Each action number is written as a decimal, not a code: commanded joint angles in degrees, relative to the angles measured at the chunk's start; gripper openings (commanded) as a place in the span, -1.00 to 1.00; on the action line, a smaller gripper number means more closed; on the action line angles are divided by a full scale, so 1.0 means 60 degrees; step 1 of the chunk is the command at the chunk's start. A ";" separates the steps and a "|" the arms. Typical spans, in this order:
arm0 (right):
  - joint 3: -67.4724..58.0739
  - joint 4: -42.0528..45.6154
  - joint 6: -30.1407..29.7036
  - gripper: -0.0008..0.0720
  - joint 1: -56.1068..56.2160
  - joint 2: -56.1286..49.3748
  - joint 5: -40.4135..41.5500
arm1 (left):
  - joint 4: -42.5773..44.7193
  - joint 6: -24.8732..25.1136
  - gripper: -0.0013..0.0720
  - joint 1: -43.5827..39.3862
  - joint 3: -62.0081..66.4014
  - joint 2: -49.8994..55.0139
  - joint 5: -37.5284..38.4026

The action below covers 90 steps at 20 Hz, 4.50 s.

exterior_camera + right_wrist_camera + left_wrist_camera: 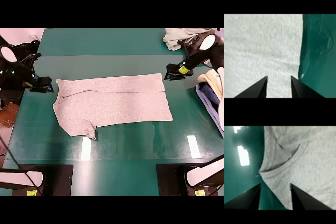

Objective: Fold the shirts.

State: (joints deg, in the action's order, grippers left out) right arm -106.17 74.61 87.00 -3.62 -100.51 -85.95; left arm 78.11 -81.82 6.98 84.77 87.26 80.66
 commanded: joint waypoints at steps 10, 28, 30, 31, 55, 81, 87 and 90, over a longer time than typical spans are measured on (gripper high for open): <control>0.1883 0.0000 -0.0525 -0.03 0.0007 0.2368 0.0831 | -0.3275 -0.2164 0.20 0.0004 -0.9930 -0.7391 -0.3381; 0.1938 -0.0004 -0.0525 -0.03 0.0007 0.2386 0.0812 | -0.4506 -0.2342 0.20 -0.1257 -1.1074 -0.6506 -0.5577; 0.1938 -0.0004 -0.0528 -0.03 0.0007 0.2390 0.0696 | -0.4681 -0.2605 -0.08 -0.1719 -1.1041 -0.6462 -0.6062; 0.1938 -0.0004 -0.0616 -0.04 -0.0018 0.2390 0.0576 | -0.4659 -0.2612 -0.61 -0.1796 -1.0990 -0.6462 -0.6091; 0.9122 -0.2022 -0.2765 -0.05 -0.2583 0.3475 0.2058 | -0.3799 -0.1290 -0.91 -0.1792 -0.8156 -0.6499 -0.3781; 0.9133 -0.0710 -0.2361 -0.95 -0.4670 0.7104 -0.0933 | -0.4003 -0.1042 -0.91 -0.3541 -0.7544 -0.6499 -0.1330; 0.9111 -0.1268 -0.2317 -0.95 -0.3982 0.7104 0.0535 | -0.2769 -0.1523 -0.91 -0.3541 -0.6579 -0.6495 -0.3734; 0.8910 -0.1260 -0.2171 -0.95 -0.3541 0.7100 0.1555 | -0.2040 -0.2248 -0.91 -0.3537 -0.6579 -0.6495 -0.4823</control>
State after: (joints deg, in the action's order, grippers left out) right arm -51.88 67.53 73.14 -27.07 -57.98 -82.89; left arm 61.43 -91.35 -14.17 44.58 48.34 59.48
